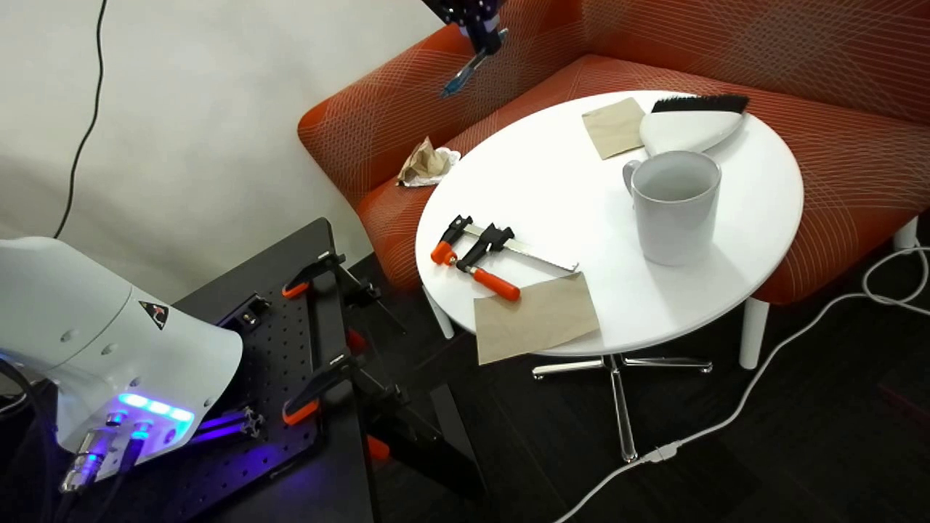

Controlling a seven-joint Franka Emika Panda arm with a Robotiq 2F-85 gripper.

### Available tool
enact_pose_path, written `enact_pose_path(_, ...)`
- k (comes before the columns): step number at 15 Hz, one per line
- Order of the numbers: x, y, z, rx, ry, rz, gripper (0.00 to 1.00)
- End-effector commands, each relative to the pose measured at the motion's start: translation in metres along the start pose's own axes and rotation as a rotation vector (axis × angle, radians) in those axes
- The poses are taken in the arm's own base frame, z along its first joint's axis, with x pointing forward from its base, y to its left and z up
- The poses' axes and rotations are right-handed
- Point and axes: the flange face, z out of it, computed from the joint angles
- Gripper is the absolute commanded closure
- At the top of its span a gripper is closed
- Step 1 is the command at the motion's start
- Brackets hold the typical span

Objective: Take the pen from the table and put it in the white cup

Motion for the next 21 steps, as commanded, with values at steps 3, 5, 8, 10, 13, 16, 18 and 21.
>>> enact_pose_path(3, 0.004, 0.017, -0.009, -0.115, 0.084, 0.206, 0.97)
enact_pose_path(5, 0.005, 0.026, -0.010, -0.173, 0.116, 0.296, 0.97)
enact_pose_path(8, 0.004, 0.045, -0.008, -0.270, 0.147, 0.417, 0.97)
enact_pose_path(10, 0.005, 0.056, -0.004, -0.329, 0.152, 0.507, 0.97)
enact_pose_path(13, 0.010, 0.064, 0.007, -0.408, 0.168, 0.623, 0.97)
enact_pose_path(16, 0.020, 0.059, 0.024, -0.450, 0.197, 0.717, 0.97)
enact_pose_path(18, 0.027, 0.057, 0.034, -0.482, 0.230, 0.774, 0.97)
enact_pose_path(21, 0.037, 0.058, 0.043, -0.565, 0.308, 0.870, 0.97)
